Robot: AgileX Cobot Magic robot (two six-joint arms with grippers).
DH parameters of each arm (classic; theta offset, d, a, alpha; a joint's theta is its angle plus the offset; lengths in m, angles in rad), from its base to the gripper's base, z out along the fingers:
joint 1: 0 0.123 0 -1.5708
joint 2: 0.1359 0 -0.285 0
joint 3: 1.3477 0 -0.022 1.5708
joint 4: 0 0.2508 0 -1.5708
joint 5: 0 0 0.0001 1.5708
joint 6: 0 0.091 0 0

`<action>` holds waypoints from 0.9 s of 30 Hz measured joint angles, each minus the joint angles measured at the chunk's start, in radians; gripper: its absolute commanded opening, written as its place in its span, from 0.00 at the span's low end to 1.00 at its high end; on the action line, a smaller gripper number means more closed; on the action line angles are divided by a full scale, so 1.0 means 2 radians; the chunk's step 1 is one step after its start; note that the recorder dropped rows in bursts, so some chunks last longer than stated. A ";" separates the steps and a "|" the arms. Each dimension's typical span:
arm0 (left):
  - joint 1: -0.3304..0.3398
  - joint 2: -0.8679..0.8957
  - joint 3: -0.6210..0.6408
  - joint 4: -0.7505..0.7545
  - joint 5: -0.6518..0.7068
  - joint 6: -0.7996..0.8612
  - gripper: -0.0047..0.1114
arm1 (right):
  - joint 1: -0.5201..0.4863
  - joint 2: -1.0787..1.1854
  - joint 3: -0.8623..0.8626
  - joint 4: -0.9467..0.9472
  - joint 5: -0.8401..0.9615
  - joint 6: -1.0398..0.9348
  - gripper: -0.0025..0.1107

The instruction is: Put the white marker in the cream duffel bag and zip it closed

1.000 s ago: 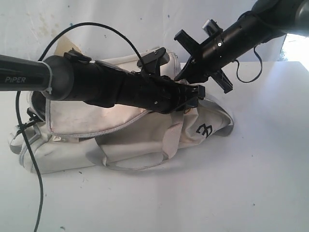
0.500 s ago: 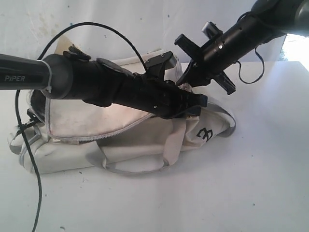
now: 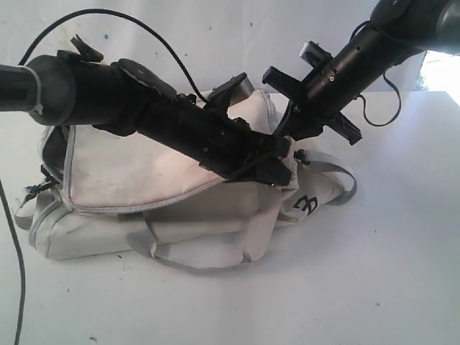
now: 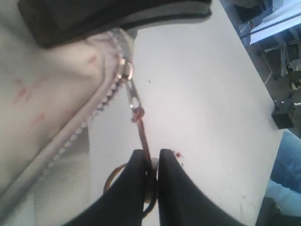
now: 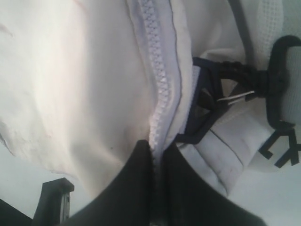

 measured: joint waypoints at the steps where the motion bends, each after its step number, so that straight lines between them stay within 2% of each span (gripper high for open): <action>1: 0.002 -0.001 0.000 0.012 0.008 -0.010 0.04 | 0.000 0.000 0.000 -0.002 0.000 0.000 0.02; 14: 0.005 -0.036 -0.003 0.208 0.064 -0.147 0.04 | 0.001 0.000 0.000 -0.022 0.000 0.000 0.02; 21: 0.005 -0.055 -0.003 0.344 0.092 -0.228 0.04 | 0.001 0.000 0.000 -0.042 0.000 0.000 0.02; 27: 0.012 -0.078 -0.003 0.383 0.134 -0.242 0.04 | -0.007 0.000 0.000 -0.056 0.009 0.000 0.02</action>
